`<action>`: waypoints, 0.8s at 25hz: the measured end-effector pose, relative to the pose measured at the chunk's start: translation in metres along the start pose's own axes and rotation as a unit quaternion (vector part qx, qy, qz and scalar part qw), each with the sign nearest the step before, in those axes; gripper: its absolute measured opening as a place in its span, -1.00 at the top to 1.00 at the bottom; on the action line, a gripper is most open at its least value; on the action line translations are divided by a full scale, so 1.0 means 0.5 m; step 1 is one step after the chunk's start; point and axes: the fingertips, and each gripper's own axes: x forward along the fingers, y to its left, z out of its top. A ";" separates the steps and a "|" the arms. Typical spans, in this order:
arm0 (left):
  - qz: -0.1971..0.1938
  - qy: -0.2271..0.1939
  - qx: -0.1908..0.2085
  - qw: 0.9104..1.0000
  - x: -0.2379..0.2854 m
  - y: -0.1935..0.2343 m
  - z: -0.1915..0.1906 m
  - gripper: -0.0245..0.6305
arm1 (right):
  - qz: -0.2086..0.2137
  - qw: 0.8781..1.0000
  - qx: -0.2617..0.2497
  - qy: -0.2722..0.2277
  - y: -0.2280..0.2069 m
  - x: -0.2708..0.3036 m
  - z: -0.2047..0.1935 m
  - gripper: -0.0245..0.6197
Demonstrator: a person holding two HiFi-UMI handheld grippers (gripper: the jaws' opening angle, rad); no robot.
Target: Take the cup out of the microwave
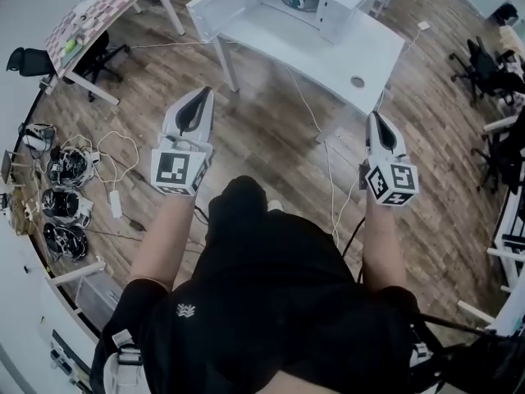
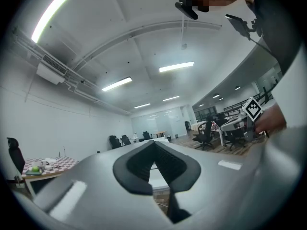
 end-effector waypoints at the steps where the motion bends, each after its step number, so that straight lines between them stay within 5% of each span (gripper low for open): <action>1: 0.003 0.005 -0.003 1.000 0.001 0.001 -0.008 0.91 | 0.003 1.000 0.001 0.003 -0.001 0.007 -0.005 0.92; 20: -0.020 0.002 -0.001 1.000 0.210 0.091 -0.093 0.91 | -0.010 1.000 -0.006 0.014 -0.043 0.216 -0.031 0.92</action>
